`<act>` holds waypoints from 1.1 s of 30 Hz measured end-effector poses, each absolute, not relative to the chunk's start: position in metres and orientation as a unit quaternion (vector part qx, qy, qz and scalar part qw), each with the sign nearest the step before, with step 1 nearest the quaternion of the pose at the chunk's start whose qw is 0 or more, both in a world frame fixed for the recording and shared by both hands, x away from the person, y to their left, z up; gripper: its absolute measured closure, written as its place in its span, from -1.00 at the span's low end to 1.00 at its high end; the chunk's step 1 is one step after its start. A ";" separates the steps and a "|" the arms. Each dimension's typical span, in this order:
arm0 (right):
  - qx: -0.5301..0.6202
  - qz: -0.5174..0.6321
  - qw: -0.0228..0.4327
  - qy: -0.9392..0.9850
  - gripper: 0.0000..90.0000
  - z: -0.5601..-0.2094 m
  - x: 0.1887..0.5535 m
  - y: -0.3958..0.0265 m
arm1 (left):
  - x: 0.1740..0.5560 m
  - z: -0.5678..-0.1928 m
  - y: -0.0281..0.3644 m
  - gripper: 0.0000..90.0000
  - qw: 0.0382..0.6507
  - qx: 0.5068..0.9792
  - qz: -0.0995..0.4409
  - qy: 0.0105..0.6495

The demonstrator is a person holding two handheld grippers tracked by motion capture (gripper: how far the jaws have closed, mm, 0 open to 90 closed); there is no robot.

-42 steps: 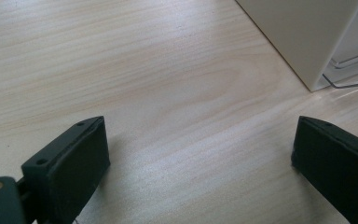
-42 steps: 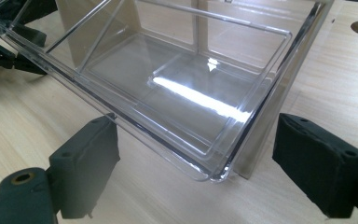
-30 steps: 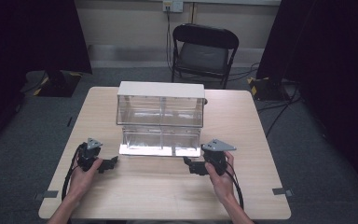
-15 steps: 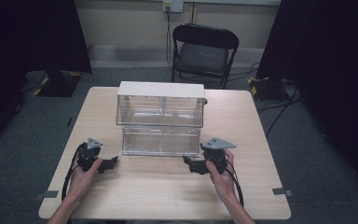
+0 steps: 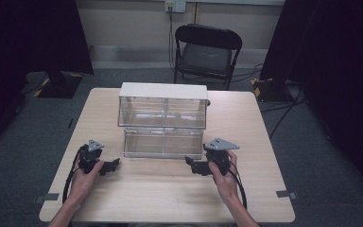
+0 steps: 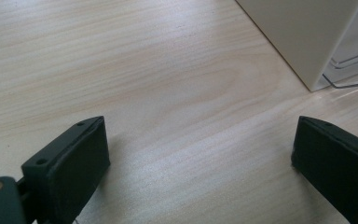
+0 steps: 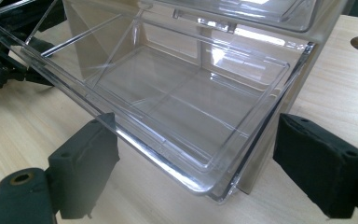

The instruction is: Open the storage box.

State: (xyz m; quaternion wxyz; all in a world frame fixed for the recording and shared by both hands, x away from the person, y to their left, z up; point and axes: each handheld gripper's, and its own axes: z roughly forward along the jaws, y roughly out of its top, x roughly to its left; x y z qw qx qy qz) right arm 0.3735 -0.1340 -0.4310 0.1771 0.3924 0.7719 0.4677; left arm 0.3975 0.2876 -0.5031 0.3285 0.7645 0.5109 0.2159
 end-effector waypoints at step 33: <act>0.399 0.465 0.178 0.770 -0.77 -0.422 0.385 -0.131 | 0.398 -0.503 0.288 -0.92 0.328 0.765 0.216 0.511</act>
